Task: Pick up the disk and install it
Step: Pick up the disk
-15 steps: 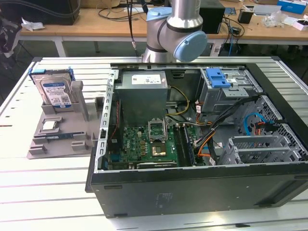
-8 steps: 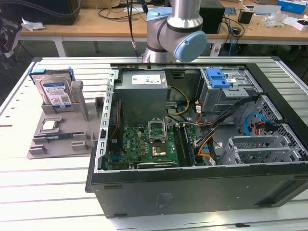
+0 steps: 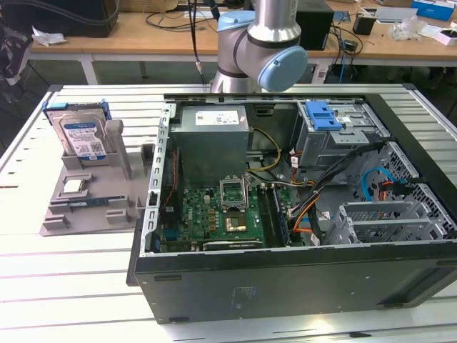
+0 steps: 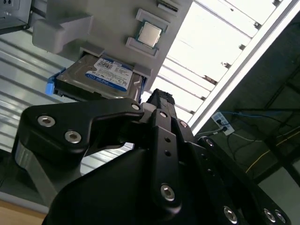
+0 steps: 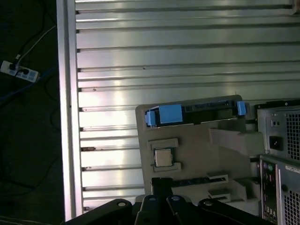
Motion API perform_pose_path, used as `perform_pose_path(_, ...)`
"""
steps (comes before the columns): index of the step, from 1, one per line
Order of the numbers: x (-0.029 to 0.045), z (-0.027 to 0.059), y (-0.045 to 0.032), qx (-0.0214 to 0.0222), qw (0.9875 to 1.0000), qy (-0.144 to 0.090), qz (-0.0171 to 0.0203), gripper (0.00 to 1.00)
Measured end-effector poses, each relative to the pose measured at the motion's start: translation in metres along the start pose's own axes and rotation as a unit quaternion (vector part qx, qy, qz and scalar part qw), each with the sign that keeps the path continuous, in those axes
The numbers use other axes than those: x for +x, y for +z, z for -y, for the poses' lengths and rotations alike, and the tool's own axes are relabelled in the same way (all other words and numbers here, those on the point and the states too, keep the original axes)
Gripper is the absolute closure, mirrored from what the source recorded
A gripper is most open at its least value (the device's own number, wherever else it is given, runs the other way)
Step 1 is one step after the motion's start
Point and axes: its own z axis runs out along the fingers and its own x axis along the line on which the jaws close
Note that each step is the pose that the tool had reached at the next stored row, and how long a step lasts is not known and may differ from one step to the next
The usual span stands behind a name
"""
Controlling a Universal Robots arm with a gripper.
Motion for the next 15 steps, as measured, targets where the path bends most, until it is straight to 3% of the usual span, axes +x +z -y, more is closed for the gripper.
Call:
perform_pose_path(2, 0.0, 0.0, 0.0, -0.001, 0.9992, -0.041, -0.0009, 0.9)
perform_pose_path(6, 0.0, 0.0, 0.0, -0.0017, 0.9976, -0.069, -0.0015, 0.9)
perform_pose_path(9, 0.0, 0.0, 0.0001, -0.0029, 0.9934, -0.115, -0.0025, 0.9)
perform_pose_path(15, 0.0, 0.0001, 0.0, -0.0037, 0.9887, -0.15, -0.0033, 0.9)
